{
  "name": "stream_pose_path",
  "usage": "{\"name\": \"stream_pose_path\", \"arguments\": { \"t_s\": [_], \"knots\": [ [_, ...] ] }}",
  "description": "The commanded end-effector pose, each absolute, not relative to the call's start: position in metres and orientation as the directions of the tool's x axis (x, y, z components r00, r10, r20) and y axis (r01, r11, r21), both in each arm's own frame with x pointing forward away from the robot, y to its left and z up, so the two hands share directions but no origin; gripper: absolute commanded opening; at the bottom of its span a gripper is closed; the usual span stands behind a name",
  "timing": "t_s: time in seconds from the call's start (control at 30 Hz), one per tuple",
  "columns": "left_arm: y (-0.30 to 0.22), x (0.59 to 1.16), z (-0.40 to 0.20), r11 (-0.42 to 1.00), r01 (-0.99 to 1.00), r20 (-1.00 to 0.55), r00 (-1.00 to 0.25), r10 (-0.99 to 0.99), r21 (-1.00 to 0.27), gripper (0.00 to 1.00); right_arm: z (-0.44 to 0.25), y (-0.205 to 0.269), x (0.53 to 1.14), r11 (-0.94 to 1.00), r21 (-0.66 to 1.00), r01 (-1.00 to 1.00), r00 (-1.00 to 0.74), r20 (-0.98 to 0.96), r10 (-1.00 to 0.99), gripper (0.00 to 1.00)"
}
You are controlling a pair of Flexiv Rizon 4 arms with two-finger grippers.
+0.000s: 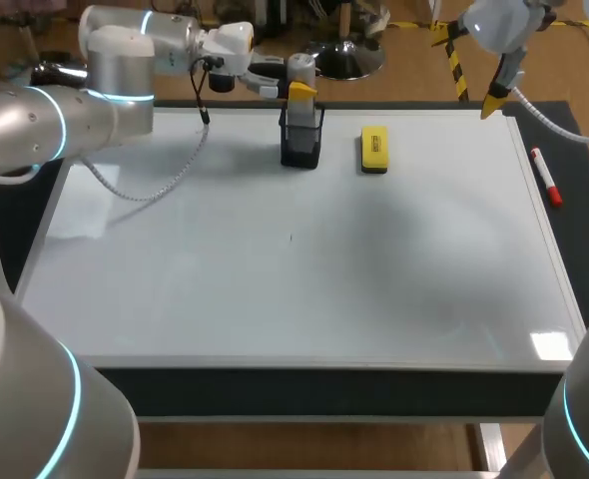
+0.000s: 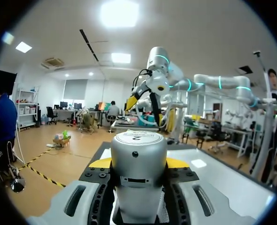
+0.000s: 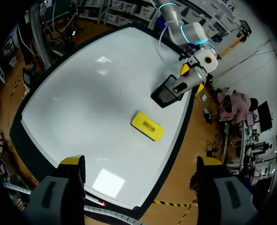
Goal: Pick up the inspection probe, press it on each red-marked spot on the whiteboard one by one, put down the probe, pick up the eraser, and wipe off all the red marks.
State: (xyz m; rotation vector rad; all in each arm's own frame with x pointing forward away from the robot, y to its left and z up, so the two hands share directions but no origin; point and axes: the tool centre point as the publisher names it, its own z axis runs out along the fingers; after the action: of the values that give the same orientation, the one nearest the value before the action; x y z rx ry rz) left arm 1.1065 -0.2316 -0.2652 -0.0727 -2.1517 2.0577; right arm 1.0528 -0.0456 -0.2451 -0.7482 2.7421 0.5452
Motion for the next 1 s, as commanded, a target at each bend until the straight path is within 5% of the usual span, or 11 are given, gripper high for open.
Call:
{"name": "stream_pose_path", "arguments": {
  "t_s": [0.03, 0.27, 0.3, 0.37, 0.5, 0.53, 0.67, 1.0],
  "knots": [
    [-0.234, 1.114, -0.27, 0.046, -0.077, 0.083, -0.983, 0.166, -0.996, 0.0, -0.244, -0.046, 1.053, 0.799, 0.286, -0.529, -0.838, -0.324, -0.439, 1.0],
    [-0.234, 1.113, -0.27, 0.048, -0.072, 0.079, -0.984, 0.163, -0.996, 0.0, -0.244, -0.046, 1.053, 0.799, 0.286, -0.529, -0.838, -0.324, -0.439, 1.0],
    [-0.234, 1.112, -0.27, 0.045, -0.071, 0.077, -0.983, 0.165, -0.996, 0.1, -0.244, -0.046, 1.053, 0.799, 0.286, -0.529, -0.838, -0.324, -0.439, 1.0],
    [-0.234, 1.112, -0.271, 0.045, -0.068, 0.075, -0.983, 0.165, -0.997, 0.14, -0.244, -0.046, 1.053, 0.799, 0.286, -0.529, -0.838, -0.324, -0.439, 1.0],
    [-0.232, 1.111, -0.271, 0.043, -0.066, 0.073, -0.984, 0.163, -0.997, 0.56, -0.244, -0.046, 1.053, 0.799, 0.286, -0.529, -0.838, -0.324, -0.439, 1.0],
    [-0.232, 1.111, -0.27, 0.042, -0.065, 0.071, -0.984, 0.162, -0.997, 0.75, -0.244, -0.046, 1.053, 0.799, 0.286, -0.529, -0.838, -0.324, -0.439, 1.0],
    [-0.231, 1.106, -0.267, 0.041, -0.054, 0.06, -0.985, 0.162, -0.998, 1.0, -0.244, -0.046, 1.053, 0.799, 0.286, -0.529, -0.838, -0.324, -0.439, 1.0],
    [-0.227, 1.103, -0.257, 0.043, -0.034, 0.041, -0.987, 0.155, -0.998, 1.0, -0.244, -0.046, 1.053, 0.799, 0.286, -0.529, -0.838, -0.324, -0.439, 1.0]
  ]
}}
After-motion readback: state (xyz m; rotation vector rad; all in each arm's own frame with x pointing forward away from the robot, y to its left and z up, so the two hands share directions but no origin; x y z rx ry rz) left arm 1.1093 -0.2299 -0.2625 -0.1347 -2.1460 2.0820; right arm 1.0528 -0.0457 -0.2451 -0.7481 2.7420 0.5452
